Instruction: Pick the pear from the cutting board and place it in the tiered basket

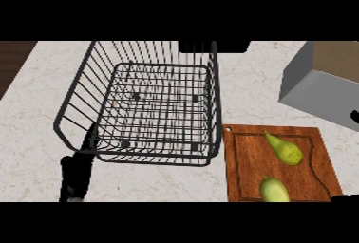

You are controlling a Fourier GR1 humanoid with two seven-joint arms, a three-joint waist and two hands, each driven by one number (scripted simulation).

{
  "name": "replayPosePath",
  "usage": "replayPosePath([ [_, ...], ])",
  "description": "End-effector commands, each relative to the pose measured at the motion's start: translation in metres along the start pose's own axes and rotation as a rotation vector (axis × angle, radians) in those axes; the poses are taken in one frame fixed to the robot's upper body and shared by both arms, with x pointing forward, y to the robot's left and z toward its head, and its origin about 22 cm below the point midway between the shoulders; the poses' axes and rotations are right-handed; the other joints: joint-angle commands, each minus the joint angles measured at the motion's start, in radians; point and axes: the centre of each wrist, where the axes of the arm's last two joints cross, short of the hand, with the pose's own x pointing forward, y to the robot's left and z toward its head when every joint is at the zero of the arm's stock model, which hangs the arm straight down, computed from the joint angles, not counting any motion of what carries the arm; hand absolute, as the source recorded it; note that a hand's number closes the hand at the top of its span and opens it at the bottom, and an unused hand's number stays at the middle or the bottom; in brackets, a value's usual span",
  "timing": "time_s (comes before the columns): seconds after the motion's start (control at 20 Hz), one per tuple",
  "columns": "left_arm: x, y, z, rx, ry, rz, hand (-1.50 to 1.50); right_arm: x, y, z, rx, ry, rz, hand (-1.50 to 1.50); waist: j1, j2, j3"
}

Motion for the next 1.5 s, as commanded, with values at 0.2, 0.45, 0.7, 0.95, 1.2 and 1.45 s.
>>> replayPosePath([
  [0.2, -0.001, -0.002, -0.004, 0.001, 0.037, -0.013, 0.00, 0.036, 0.026, -0.021, 0.057, 0.094, 0.133, -1.50, 0.007, 0.003, -0.001],
  [0.45, -0.021, 0.001, 0.004, 0.003, 0.028, 0.002, 0.00, 0.030, 0.061, -0.025, 0.096, 0.072, 0.100, -1.50, 0.004, 0.003, -0.001],
  [0.7, -0.023, -0.017, 0.004, -0.012, 0.010, 0.011, 0.00, 0.037, 0.030, -0.028, 0.152, 0.106, 0.153, -1.50, -0.001, 0.003, -0.002],
  [0.95, 0.000, 0.011, -0.005, -0.009, 0.023, 0.013, 0.00, 0.037, 0.064, -0.023, 0.221, 0.194, 0.228, -1.50, 0.001, 0.002, -0.001],
  [1.2, 0.000, -0.017, 0.002, -0.005, 0.032, -0.002, 0.00, 0.033, 0.045, -0.030, 0.268, 0.207, 0.236, -1.50, -0.001, 0.002, -0.001],
  [1.45, -0.008, -0.018, 0.003, -0.006, 0.022, -0.008, 0.00, 0.031, 0.066, -0.051, 0.288, 0.201, 0.235, -1.50, 0.003, 0.003, -0.001],
])
